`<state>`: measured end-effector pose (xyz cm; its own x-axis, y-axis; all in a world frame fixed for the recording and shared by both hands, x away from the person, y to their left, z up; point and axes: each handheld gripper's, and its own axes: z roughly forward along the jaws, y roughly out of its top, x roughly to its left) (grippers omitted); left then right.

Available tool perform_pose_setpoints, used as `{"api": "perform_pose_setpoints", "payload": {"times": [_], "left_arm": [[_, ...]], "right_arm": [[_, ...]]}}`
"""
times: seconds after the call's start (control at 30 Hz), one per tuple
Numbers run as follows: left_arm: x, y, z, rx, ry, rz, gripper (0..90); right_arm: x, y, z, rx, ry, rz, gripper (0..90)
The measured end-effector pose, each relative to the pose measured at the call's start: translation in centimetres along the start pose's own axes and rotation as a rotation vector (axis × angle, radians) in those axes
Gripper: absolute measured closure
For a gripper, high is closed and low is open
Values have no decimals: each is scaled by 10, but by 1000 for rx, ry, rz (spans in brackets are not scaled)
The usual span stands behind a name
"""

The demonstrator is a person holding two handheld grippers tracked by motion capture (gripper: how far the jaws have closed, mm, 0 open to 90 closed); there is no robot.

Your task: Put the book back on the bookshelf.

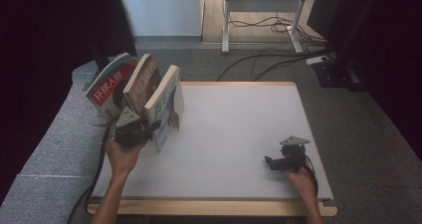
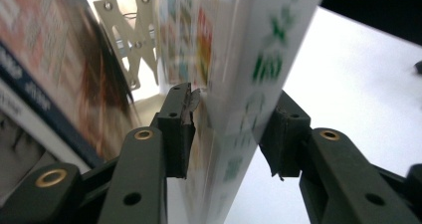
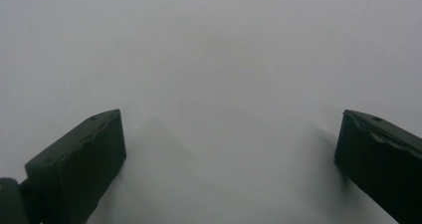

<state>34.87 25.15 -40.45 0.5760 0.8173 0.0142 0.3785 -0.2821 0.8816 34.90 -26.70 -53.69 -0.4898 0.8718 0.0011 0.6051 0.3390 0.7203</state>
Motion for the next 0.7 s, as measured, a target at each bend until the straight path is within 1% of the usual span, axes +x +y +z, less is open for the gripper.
{"api": "perform_pose_setpoints", "payload": {"times": [0.1,0.27,0.33,0.37,0.43,0.53,0.7], "left_arm": [[0,-8,-1,10,-1,-3,604],[-1,-22,3,48,-8,3,650],[-1,-25,5,61,7,10,663],[-2,-27,6,57,9,11,678],[-2,-27,7,50,6,4,686],[-4,-25,9,51,18,16,697],[-5,-20,17,51,23,19,701]], "right_arm": [[0,0,0,0,0,0,0],[0,0,0,0,0,0,0],[0,0,0,0,0,0,0],[0,0,0,0,0,0,0],[0,0,0,0,0,0,0],[0,0,0,0,0,0,0],[0,0,0,0,0,0,0]]}}
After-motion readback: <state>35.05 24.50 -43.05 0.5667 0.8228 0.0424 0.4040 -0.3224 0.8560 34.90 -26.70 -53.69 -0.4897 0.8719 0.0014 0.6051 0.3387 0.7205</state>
